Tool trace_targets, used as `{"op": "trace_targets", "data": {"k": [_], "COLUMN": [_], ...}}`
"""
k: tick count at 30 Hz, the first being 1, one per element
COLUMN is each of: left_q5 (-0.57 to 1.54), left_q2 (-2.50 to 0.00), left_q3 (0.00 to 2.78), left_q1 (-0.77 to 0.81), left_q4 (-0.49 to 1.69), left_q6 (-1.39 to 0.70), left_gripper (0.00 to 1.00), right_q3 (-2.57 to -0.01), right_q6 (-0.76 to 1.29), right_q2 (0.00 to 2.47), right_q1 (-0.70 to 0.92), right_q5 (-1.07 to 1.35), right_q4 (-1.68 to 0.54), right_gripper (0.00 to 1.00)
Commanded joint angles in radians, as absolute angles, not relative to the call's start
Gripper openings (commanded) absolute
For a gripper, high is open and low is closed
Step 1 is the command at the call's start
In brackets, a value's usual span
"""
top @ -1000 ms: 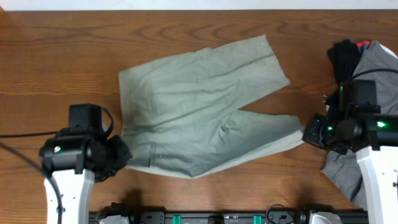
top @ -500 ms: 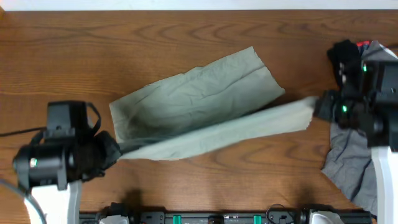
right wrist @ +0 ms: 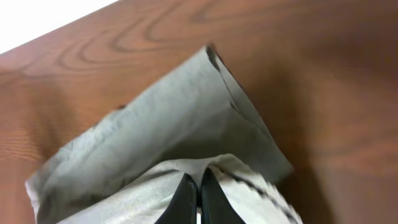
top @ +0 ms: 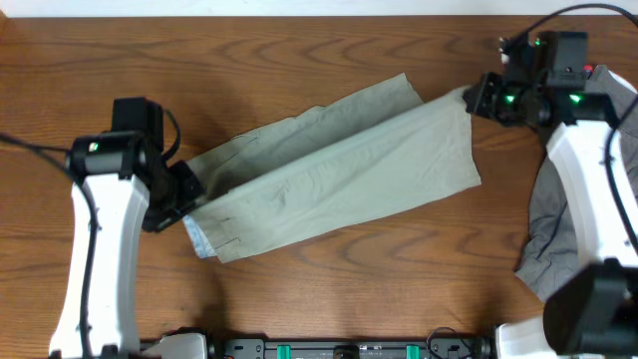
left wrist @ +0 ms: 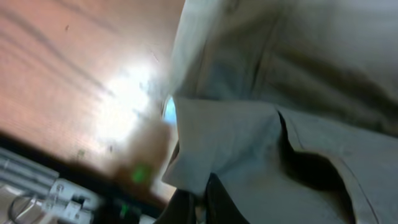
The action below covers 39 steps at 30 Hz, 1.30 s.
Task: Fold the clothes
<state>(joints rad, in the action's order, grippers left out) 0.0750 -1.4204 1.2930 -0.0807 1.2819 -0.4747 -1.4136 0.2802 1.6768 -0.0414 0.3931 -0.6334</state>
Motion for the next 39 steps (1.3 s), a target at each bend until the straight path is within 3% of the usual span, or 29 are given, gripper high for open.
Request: {"op": "trace_targets", "data": {"k": [1,15,21,32,39], "left_q5": [-0.046,-0.113,0.029,0.014,-0.182], "left_q2": [-1.476,-1.629,-1.645,-1.646,-1.646], "left_q3": [1.304,1.304,1.292,1.269,1.264], "left_q1": [-0.089,-0.086,-0.053,-0.002,-0.003], "left_q4": [1.245,0.976,0.966,0.983,0.963], "left_q6": [-0.484,-0.442,-0.442,-0.446,-0.468], "left_gripper": [0.06,0.06,0.06,0.06,0.06], "right_q3": [-1.426,-1.426,-1.426,-1.426,-1.426], "right_q6": [0.277,0.337,0.345,0.362,0.363], "right_q2": [1.747,1.944,1.945,1.945,1.945], "right_q1": [-0.029,-0.011,-0.023,-0.041,-0.038], "right_q5": [0.374,0.323,0.258,0.259,0.258], "right_q4": [-0.565,-0.494,-0.501,-0.502,-0.501], "right_gripper": [0.01,0.01,0.01,0.01,0.01]}}
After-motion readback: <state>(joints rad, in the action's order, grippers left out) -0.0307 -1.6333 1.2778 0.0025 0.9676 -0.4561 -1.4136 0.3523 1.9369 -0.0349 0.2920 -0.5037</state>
